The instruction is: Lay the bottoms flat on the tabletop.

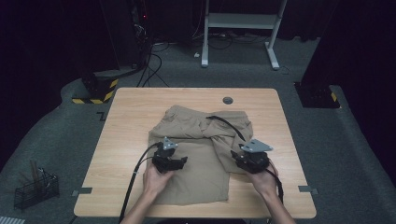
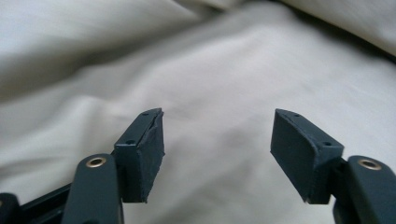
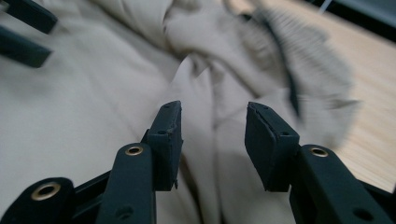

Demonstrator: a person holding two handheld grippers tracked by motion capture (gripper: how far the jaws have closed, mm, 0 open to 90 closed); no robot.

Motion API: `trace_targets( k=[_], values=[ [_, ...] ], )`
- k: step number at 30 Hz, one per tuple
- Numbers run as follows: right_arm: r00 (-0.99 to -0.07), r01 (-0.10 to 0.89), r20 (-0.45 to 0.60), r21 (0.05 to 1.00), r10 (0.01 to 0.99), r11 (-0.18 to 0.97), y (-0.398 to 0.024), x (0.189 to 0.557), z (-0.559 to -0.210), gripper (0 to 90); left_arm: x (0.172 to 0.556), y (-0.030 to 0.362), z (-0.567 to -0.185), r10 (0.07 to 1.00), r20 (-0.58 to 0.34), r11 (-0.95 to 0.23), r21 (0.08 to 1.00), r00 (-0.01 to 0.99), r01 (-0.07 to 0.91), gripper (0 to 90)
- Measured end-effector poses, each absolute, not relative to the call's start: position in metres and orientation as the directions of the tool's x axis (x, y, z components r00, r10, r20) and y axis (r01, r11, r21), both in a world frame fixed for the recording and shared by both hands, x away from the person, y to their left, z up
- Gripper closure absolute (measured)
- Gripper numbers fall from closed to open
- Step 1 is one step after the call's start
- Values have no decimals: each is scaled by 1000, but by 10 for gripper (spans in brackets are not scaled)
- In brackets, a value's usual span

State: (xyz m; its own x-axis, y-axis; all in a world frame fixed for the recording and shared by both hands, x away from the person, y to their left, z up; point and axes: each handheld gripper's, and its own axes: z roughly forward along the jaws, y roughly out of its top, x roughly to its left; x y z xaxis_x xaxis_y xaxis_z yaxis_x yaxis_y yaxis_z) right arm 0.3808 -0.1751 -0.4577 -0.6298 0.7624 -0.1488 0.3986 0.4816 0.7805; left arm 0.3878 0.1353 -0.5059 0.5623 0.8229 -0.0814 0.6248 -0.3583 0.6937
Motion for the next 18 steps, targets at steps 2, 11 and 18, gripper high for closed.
trace_targets(
  k=[2,11,18],
  values=[
    [-646,445,-129,737,752,509,-163,396,-472,562,385,128,-512,817,-81,-376,676,570,634,344],
    [-657,514,-109,658,746,550,-155,422,-502,803,394,143,-510,819,6,-438,653,574,618,850],
    [-636,522,-109,669,764,529,-163,426,-500,868,395,163,-504,821,45,-480,593,569,646,900]
  ],
)
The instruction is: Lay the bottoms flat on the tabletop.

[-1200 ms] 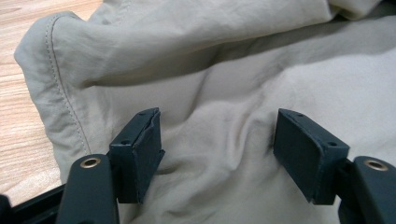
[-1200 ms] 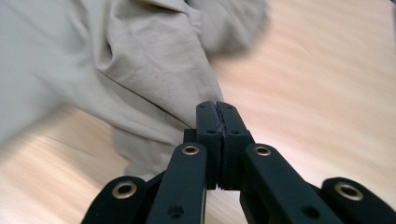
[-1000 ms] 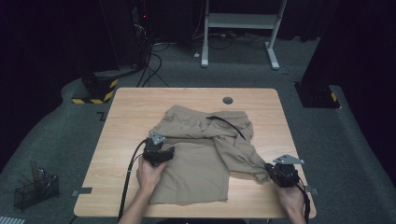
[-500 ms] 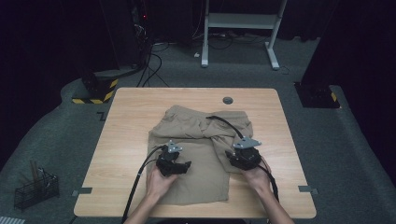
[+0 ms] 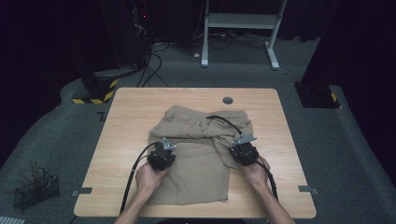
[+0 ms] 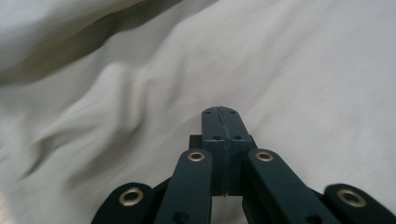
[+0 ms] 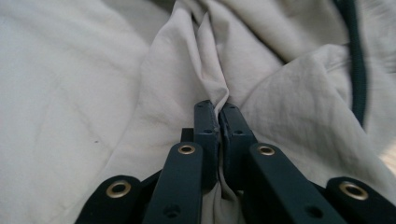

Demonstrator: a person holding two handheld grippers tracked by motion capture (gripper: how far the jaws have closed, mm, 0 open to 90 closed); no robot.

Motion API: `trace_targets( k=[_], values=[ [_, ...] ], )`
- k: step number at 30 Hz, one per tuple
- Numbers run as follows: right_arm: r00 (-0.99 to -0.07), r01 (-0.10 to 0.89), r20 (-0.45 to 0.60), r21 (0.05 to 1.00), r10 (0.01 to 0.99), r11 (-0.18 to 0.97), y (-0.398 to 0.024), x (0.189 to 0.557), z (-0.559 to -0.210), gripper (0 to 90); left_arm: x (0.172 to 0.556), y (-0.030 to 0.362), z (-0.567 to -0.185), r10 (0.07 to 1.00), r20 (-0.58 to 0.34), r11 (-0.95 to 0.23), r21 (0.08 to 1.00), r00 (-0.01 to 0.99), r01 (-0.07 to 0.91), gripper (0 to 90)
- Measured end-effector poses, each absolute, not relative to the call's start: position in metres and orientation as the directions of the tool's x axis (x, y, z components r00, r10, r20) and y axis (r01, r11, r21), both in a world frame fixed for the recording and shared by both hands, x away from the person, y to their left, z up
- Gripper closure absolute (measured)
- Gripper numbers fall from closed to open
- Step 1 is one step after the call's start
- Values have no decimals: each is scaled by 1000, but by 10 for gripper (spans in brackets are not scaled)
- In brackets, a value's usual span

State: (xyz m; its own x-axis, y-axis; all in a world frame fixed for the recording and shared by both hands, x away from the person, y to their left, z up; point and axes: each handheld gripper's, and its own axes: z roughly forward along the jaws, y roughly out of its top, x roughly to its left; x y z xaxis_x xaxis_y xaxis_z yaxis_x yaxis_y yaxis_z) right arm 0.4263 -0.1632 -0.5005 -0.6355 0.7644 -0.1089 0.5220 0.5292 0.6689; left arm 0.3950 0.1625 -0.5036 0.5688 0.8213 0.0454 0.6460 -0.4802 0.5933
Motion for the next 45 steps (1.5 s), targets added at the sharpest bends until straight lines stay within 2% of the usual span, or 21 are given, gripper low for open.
trace_targets(
  k=[5,7,9,11,13,15,18,20,21,24,27,29,31,34,36,40,45],
  values=[
    [-604,512,-103,709,790,484,-178,422,-488,872,393,197,-502,862,33,-426,587,505,689,900],
    [-622,525,-65,704,780,478,-181,421,-485,865,387,200,-500,856,-30,-387,624,515,679,895],
    [-651,505,-72,702,755,503,-177,417,-484,831,385,193,-499,847,-82,-360,640,526,679,681],
    [-658,484,-79,718,749,501,-173,415,-483,723,385,181,-500,832,-128,-336,659,540,673,516],
    [-644,475,-78,739,761,478,-170,418,-480,652,388,167,-502,813,-156,-334,664,561,669,447],
    [-619,478,-70,757,782,446,-169,425,-479,600,393,152,-502,815,-115,-359,669,568,651,403],
    [-598,489,-66,760,798,429,-165,437,-478,583,406,135,-508,836,-39,-397,647,548,651,368],
    [-594,489,-75,758,801,433,-161,445,-476,577,411,128,-512,843,18,-417,654,538,631,369],
    [-591,487,-79,758,803,433,-159,447,-475,574,413,127,-513,846,16,-404,670,532,623,406],
    [-598,479,-89,758,797,444,-153,457,-474,547,414,127,-513,841,24,-411,679,541,608,616],
    [-602,482,-109,741,791,469,-148,471,-475,520,414,131,-511,820,44,-452,662,571,598,867],
    [-605,489,-115,728,788,481,-144,481,-478,523,415,133,-510,817,21,-445,659,577,606,888],
    [-607,511,-96,713,789,480,-142,492,-481,572,415,135,-510,813,18,-448,658,582,605,893],
    [-622,532,-87,682,778,501,-140,505,-485,794,413,138,-509,801,9,-457,655,598,602,894],
    [-626,542,-82,670,776,508,-140,510,-488,878,408,141,-509,792,-23,-450,653,610,609,894],
    [-592,519,-138,689,794,507,-139,520,-484,884,392,148,-508,760,-40,-477,643,649,599,894],
    [-528,561,-114,697,842,447,-141,544,-477,883,376,161,-506,744,-65,-491,622,665,610,894]
  ],
)
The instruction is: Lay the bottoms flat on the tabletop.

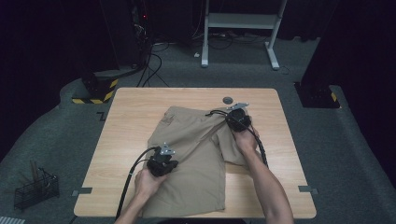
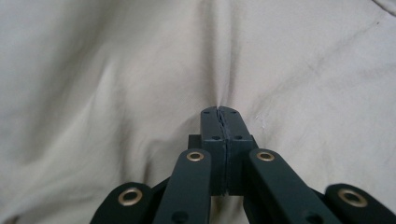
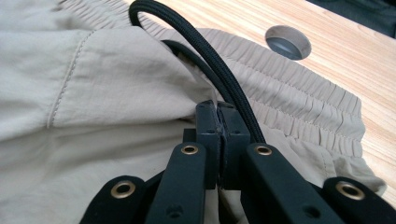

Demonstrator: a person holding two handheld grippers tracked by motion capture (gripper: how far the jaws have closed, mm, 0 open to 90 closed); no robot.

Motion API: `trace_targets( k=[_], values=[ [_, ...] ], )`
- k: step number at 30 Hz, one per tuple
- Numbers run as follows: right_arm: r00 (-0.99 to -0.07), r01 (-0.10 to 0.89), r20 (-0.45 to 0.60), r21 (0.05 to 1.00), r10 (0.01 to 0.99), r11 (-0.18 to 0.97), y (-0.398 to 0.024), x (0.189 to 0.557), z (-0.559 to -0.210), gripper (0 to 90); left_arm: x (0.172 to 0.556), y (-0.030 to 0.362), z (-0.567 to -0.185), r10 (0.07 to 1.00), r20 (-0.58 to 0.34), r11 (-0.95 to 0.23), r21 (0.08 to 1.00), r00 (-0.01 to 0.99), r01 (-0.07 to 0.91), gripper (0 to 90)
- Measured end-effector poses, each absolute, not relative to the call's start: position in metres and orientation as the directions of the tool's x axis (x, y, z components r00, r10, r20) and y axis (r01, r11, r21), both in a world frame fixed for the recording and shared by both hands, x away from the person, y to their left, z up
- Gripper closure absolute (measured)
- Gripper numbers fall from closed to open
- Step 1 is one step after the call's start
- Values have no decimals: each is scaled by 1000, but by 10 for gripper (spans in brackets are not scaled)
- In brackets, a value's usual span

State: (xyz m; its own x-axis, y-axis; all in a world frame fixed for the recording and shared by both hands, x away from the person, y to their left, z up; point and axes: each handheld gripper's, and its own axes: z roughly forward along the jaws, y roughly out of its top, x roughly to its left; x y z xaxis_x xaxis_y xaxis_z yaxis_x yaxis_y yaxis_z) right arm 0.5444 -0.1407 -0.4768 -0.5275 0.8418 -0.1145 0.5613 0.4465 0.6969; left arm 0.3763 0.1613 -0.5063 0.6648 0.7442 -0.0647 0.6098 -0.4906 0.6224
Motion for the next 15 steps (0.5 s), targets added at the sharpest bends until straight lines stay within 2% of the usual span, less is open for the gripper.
trace_targets(
  k=[3,6,8,11,15],
  values=[
    [-517,590,-98,679,850,437,-138,551,-481,854,377,162,-506,747,-67,-485,626,662,611,881],
    [-528,600,-71,674,846,431,-135,547,-485,656,384,163,-503,773,-32,-455,668,633,589,675],
    [-547,589,-41,691,836,419,-136,537,-482,594,393,165,-498,801,-14,-421,699,599,578,557],
    [-588,559,-16,714,809,420,-139,512,-475,554,416,169,-488,830,-36,-366,718,557,592,529],
    [-618,539,-56,696,784,475,-146,480,-478,542,438,171,-481,852,-32,-344,719,523,605,493]
  ],
)
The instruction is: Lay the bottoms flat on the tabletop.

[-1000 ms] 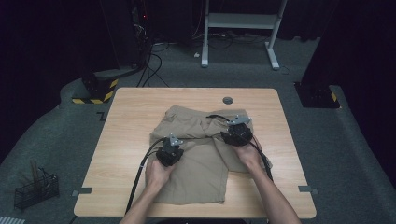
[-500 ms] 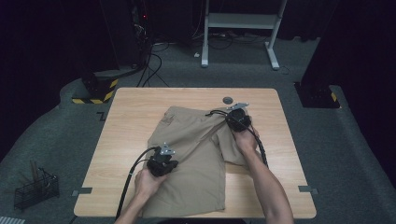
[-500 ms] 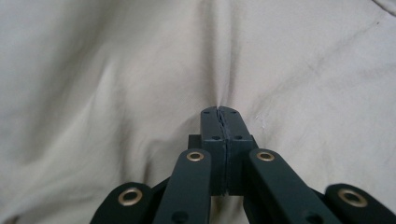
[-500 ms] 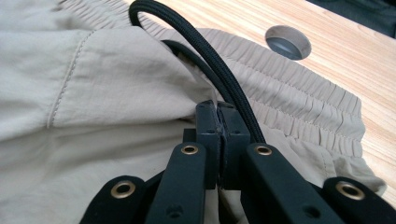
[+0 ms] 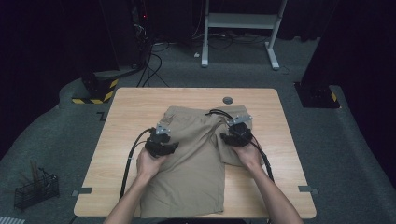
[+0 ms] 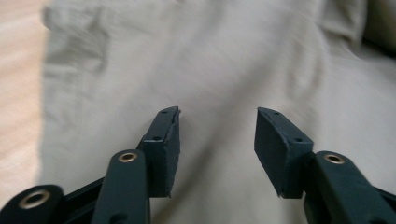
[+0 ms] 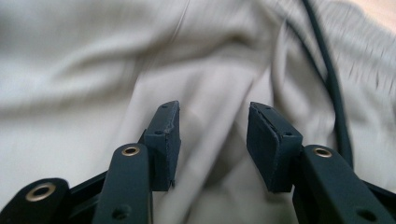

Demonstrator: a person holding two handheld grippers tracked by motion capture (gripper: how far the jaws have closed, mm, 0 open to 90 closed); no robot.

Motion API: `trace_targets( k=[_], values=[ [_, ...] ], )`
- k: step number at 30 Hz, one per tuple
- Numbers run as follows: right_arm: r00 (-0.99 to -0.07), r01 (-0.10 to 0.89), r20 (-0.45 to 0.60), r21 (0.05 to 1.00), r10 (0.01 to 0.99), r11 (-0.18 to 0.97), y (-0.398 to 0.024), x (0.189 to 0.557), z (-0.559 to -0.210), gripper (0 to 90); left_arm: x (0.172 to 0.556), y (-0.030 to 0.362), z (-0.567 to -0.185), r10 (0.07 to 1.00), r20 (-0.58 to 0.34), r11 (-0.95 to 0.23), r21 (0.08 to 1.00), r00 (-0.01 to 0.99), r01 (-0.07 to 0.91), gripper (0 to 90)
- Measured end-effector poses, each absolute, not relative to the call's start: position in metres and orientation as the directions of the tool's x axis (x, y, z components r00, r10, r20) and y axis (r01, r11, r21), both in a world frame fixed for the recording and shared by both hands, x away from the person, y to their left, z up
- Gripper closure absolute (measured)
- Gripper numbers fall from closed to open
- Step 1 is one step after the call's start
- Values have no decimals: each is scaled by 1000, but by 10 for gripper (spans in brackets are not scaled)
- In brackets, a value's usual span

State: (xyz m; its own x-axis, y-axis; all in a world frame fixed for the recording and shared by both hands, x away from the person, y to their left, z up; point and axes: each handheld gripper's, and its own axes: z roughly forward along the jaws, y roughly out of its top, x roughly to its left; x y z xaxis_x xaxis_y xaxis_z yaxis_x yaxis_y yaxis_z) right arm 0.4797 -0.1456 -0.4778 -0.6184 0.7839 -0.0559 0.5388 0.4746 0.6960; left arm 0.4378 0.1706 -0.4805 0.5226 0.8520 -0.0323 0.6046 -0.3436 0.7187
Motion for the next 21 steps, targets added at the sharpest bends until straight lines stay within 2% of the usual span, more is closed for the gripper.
trace_targets(
  k=[5,7,10,12,14,18,21],
  values=[
    [-629,530,-65,692,774,489,-157,451,-489,536,462,177,-482,895,-18,-303,707,445,639,435],
    [-634,532,-53,694,772,485,-161,444,-493,560,470,180,-487,904,-28,-289,693,426,660,435],
    [-664,545,-49,650,746,529,-165,439,-503,708,480,179,-500,910,-11,-306,655,414,691,465],
    [-676,546,-36,647,736,533,-168,440,-505,779,482,178,-509,909,7,-326,636,417,700,494],
    [-687,531,-71,631,723,566,-170,439,-504,841,479,179,-510,913,6,-317,641,409,699,505],
    [-685,515,-142,600,715,612,-180,437,-502,851,471,179,-506,903,14,-348,610,428,712,543],
    [-647,558,-111,604,754,568,-193,441,-501,807,470,183,-504,906,15,-347,599,423,722,511]
  ],
)
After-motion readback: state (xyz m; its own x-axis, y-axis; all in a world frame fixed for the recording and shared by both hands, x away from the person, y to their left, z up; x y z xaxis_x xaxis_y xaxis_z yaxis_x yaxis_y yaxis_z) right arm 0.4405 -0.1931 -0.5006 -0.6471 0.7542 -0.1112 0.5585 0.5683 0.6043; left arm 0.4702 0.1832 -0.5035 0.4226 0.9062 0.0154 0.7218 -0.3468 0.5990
